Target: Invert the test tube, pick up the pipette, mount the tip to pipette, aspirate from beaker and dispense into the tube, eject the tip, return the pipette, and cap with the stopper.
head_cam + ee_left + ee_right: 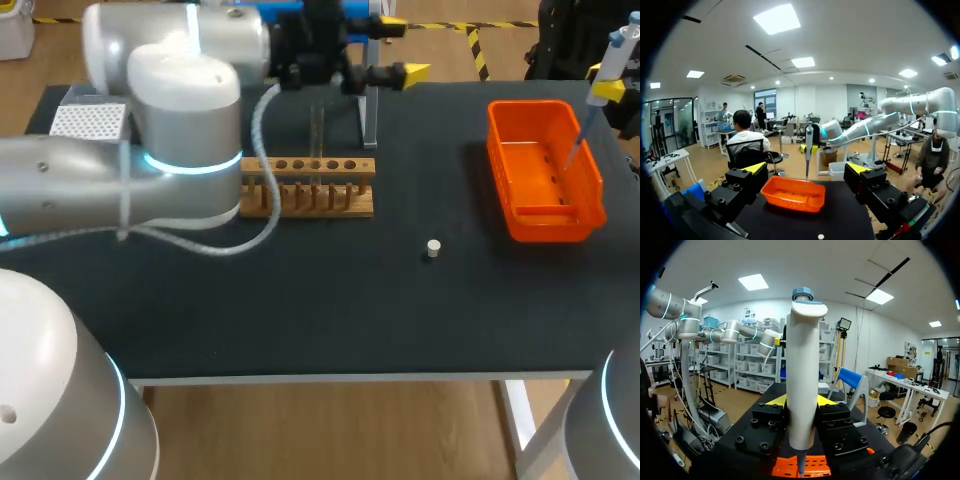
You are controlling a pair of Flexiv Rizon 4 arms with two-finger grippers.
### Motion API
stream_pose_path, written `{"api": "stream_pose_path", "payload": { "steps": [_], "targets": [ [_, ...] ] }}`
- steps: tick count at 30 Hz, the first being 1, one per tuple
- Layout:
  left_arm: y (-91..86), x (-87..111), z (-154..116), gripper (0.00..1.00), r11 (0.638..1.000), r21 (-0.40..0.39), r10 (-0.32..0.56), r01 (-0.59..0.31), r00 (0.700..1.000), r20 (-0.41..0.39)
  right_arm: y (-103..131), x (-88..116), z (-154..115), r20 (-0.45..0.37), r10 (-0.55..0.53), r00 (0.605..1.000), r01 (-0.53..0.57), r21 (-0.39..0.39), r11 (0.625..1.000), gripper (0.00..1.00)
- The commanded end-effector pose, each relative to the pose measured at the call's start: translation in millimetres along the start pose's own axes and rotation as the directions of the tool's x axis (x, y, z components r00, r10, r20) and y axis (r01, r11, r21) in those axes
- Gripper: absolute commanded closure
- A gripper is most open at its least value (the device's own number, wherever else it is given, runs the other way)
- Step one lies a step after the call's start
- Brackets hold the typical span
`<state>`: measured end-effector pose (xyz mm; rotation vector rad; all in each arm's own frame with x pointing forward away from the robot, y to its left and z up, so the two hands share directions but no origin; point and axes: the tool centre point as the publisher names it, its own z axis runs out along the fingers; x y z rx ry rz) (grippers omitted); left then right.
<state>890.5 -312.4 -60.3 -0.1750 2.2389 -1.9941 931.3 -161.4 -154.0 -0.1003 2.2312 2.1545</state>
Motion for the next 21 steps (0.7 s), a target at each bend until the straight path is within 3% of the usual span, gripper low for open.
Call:
{"api": "stream_pose_path", "payload": {
  "steps": [1,7,8,9,21],
  "targets": [
    [-9.0,-16.7,84.1,0.0,1.0,0.031,0.007,-0.006,0.999,-0.051,1.5,1.0,0.4,0.002,0.0,1.0,0.0,0.004,1.0,1.0],
    [-9.0,-16.7,84.1,0.01,1.0,0.031,0.007,-0.006,0.999,-0.051,1.5,1.0,0.4,0.002,0.0,1.0,0.0,0.004,1.0,1.0],
    [-9.0,-16.7,84.1,0.59,1.0,0.031,0.007,-0.006,0.999,-0.051,1.5,1.0,0.4,0.002,0.0,1.0,0.0,0.004,1.0,1.0],
    [-9.0,-16.7,84.1,1.0,1.0,0.031,0.007,-0.006,0.999,-0.051,1.5,1.0,0.4,0.002,0.0,1.0,0.0,0.004,1.0,1.0],
    [-9.0,-16.7,84.1,1.0,1.0,0.031,0.007,-0.006,0.999,-0.051,1.5,1.0,0.4,0.002,0.0,1.0,0.0,0.004,1.0,1.0]
  ]
}}
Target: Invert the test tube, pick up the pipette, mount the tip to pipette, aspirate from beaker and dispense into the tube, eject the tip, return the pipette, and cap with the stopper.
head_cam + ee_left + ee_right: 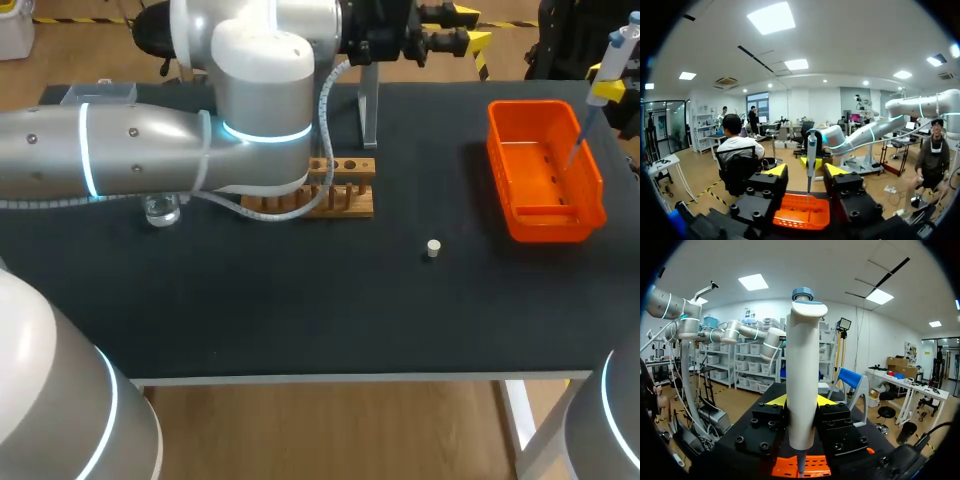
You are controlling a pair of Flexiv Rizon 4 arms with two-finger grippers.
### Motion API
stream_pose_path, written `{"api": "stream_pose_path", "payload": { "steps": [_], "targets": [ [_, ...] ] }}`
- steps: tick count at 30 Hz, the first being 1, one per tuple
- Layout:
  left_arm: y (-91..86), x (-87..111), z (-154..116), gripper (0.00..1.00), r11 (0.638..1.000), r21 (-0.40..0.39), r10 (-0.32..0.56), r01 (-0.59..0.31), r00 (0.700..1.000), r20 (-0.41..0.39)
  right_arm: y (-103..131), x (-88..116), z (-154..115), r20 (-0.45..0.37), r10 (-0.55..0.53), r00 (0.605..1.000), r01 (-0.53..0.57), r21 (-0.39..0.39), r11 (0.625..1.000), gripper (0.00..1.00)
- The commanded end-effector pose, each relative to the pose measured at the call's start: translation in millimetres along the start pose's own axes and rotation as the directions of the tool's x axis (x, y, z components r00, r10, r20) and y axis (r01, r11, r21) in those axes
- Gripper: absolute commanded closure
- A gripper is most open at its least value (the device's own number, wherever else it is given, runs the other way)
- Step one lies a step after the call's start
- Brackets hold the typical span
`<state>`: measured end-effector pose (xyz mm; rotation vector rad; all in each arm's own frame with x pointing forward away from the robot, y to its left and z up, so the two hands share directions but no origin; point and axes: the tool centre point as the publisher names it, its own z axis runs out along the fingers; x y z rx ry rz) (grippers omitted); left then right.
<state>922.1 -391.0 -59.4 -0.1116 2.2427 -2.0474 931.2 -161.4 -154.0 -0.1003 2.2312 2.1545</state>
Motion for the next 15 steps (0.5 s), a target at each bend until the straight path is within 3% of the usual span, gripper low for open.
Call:
{"api": "stream_pose_path", "payload": {
  "steps": [1,9,15],
  "targets": [
    [0.9,0.4,2,1.0,1.0,0.005,0.0,0.0,1.0,0.003,2,1,0,0.002,0.0,1.0,0.0,0.004,1.0,1.0],
    [0.9,0.4,2,1.0,1.0,0.005,0.0,0.0,1.0,0.003,2,1,0,0.002,0.0,1.0,0.0,0.004,1.0,1.0],
    [-2.9,-2.8,27,1.0,1.0,0.009,-0.025,0.025,1.0,-0.006,2,1,0,0.002,0.0,1.0,0.0,0.004,1.0,1.0]
  ]
}}
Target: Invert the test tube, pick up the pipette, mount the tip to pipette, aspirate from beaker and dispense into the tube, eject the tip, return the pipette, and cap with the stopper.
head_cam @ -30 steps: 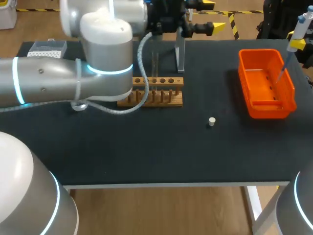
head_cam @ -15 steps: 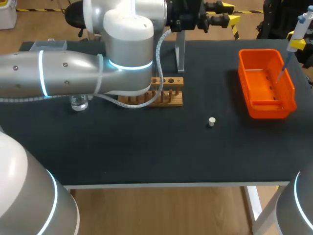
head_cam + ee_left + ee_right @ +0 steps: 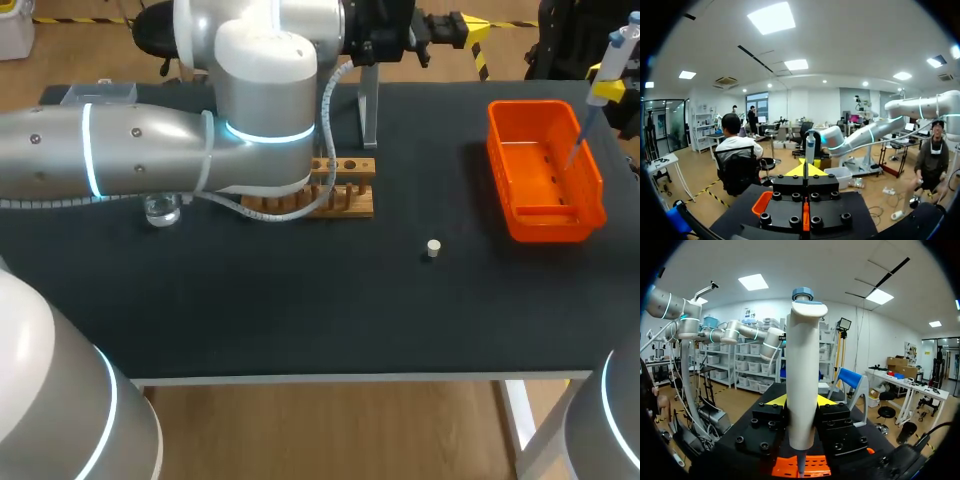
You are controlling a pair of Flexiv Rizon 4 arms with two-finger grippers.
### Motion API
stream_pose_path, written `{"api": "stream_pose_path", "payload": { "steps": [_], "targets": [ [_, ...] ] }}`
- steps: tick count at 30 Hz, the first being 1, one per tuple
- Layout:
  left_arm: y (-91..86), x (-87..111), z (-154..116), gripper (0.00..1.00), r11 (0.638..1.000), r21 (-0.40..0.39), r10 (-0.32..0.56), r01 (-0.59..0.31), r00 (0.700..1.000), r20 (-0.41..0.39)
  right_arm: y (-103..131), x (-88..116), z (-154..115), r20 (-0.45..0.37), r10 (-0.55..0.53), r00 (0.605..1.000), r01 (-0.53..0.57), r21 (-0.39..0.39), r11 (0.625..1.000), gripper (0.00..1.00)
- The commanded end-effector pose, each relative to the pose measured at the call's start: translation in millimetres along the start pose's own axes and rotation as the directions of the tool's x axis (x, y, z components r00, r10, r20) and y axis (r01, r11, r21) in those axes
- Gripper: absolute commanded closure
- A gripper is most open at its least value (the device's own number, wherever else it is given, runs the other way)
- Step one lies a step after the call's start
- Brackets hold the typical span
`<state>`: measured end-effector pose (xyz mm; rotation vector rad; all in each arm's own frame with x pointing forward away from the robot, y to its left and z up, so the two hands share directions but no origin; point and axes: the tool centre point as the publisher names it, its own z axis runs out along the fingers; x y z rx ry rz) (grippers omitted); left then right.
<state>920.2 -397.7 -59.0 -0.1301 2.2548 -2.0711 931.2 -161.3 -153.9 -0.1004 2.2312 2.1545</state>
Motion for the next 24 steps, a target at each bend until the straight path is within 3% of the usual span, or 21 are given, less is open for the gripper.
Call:
{"api": "stream_pose_path", "payload": {
  "steps": [1,15,24],
  "targets": [
    [-2.2,-5.7,24,1.0,1.0,0.007,0.0,0.0,1.0,0.006,1,1,0,0.002,0.0,1.0,0.0,0.004,1.0,1.0],
    [-15.6,4.6,72,1.0,0.997,0.068,0.036,-0.037,0.999,0.024,1,1,0,0.002,0.0,1.0,0.0,0.004,1.0,1.0],
    [-24.0,17.7,105,1.0,0.995,0.083,0.064,-0.061,0.997,-0.033,1,1,0,0.002,0.0,1.0,0.0,0.004,1.0,1.0]
  ]
}}
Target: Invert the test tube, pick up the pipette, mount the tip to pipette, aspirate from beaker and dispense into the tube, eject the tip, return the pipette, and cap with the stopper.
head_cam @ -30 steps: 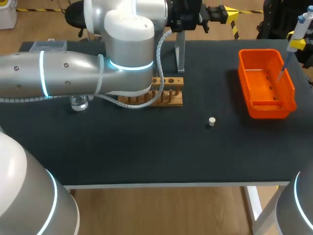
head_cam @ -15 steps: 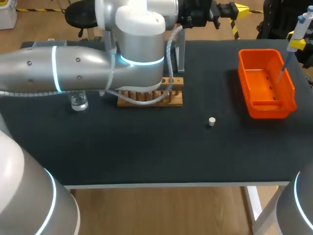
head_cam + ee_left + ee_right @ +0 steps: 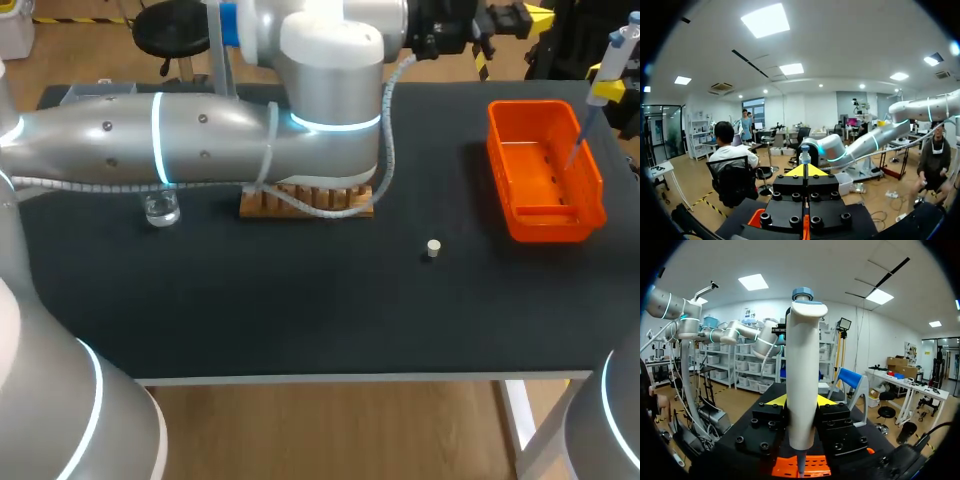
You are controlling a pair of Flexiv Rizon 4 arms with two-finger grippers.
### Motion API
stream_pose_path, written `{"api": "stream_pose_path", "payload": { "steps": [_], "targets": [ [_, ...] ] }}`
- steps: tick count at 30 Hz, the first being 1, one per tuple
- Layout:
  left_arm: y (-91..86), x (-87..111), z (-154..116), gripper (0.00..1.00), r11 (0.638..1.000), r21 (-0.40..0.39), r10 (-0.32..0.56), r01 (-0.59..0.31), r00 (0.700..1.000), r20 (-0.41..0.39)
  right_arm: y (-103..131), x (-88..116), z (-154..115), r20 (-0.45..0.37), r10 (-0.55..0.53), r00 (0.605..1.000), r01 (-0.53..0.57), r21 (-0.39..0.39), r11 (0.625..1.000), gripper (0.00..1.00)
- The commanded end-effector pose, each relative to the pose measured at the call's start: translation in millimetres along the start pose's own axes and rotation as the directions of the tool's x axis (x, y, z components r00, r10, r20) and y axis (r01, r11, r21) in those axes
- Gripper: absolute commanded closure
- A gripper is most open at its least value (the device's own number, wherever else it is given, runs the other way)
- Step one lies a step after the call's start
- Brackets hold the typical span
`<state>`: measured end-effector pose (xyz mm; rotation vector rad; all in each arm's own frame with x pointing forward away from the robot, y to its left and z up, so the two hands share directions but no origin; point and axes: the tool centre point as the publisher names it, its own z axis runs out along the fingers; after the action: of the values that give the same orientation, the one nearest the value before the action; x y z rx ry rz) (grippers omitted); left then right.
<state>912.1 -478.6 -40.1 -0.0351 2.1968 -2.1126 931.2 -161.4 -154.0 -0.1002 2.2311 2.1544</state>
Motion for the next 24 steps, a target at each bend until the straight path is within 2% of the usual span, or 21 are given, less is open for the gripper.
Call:
{"api": "stream_pose_path", "payload": {
  "steps": [1,8,19,24],
  "targets": [
    [2.8,0.0,30,1.0,0.999,0.035,0.011,-0.011,1.0,-0.008,2,1,0,0.002,0.0,1.0,0.0,0.004,1.0,1.0],
    [2.5,2.2,55,1.0,0.999,0.033,0.017,-0.015,0.998,-0.061,2,1,0,0.002,0.0,1.0,0.0,0.004,1.0,1.0],
    [-4.2,7.0,70,1.0,0.999,0.029,0.027,-0.026,0.999,-0.037,2,1,0,0.002,0.0,1.0,0.0,0.004,1.0,1.0],
    [-3.8,8.4,75,1.0,0.999,0.03,0.031,-0.03,0.998,-0.059,2,1,0,0.002,0.0,1.0,0.0,0.004,1.0,1.0]
  ]
}}
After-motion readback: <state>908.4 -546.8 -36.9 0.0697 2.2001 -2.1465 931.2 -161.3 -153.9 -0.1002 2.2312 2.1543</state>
